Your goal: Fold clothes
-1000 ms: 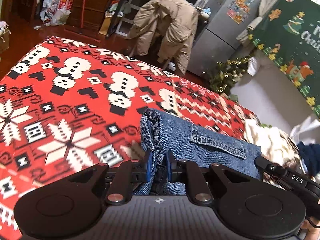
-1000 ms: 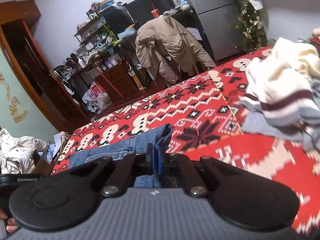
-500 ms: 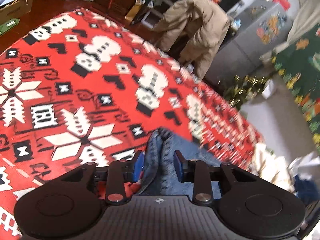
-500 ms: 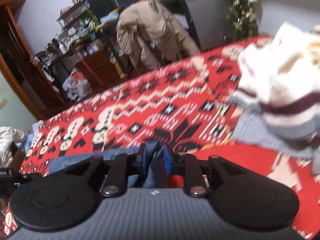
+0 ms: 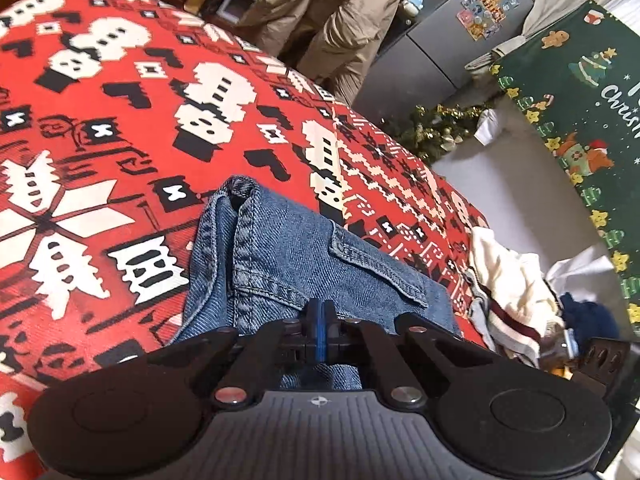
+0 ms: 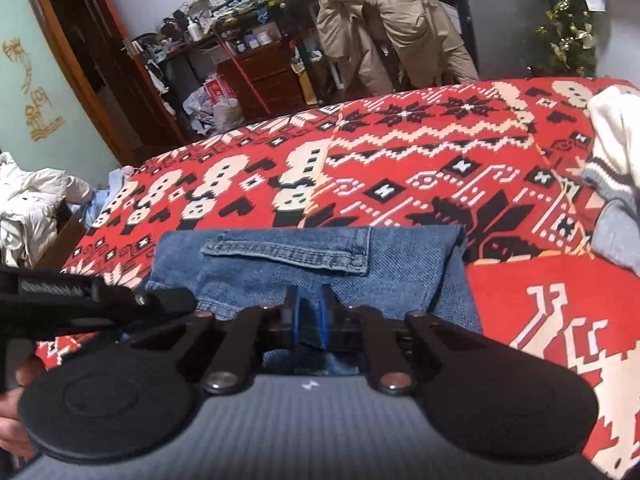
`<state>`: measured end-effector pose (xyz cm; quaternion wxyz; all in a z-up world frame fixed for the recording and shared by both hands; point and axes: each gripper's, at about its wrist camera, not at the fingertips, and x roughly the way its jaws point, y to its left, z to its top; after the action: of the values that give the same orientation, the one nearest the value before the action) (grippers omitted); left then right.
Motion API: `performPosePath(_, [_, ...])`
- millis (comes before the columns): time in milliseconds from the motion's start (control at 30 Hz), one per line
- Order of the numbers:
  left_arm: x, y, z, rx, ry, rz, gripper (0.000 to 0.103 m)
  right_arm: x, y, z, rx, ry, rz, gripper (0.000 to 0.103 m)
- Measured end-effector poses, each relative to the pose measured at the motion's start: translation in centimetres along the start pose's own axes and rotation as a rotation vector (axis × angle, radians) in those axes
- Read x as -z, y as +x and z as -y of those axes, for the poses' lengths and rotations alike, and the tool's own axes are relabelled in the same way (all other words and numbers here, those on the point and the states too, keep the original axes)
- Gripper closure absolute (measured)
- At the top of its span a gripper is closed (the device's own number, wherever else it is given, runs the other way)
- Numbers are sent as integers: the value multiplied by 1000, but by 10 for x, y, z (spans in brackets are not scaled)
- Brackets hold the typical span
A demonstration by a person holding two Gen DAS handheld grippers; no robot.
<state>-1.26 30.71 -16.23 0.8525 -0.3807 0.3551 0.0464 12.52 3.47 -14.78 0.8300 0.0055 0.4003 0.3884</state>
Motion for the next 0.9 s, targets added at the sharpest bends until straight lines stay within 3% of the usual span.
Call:
performPosePath(33, [-1,0,-2,5,-3,-6,100,-1,-1,0,12,-10,-11,103])
performPosePath(200, [3,-4,6,-25,48,-18,100,-2,-10,18,29,32,-33,103])
performPosePath(333, [1,-5,6,-33,32,-31,100,-4,-19,42,36,141,-42,103])
performPosePath(433, [-4,-13,9,-51,14,-1,101,-8,-24,56,14,226,-29,103])
performPosePath(533, [-11,-23,14,-73,52,100,95,-15,-30,65,-7,296,19,96])
performPosePath(667, [-21,-9,3,-37,-15,124,95,-21,-25,54,25,261,136,94])
performPosePath(767, [-23,0,-3,-38,-37,112,100,-15,-11,45,70,176,133,94])
performPosePath(833, [-23,2,-5,-54,-34,104,100,-12,-1,41,107,119,116,103])
performPosePath(900, [-23,5,-7,-68,-31,96,100,-14,1,43,114,109,97,103])
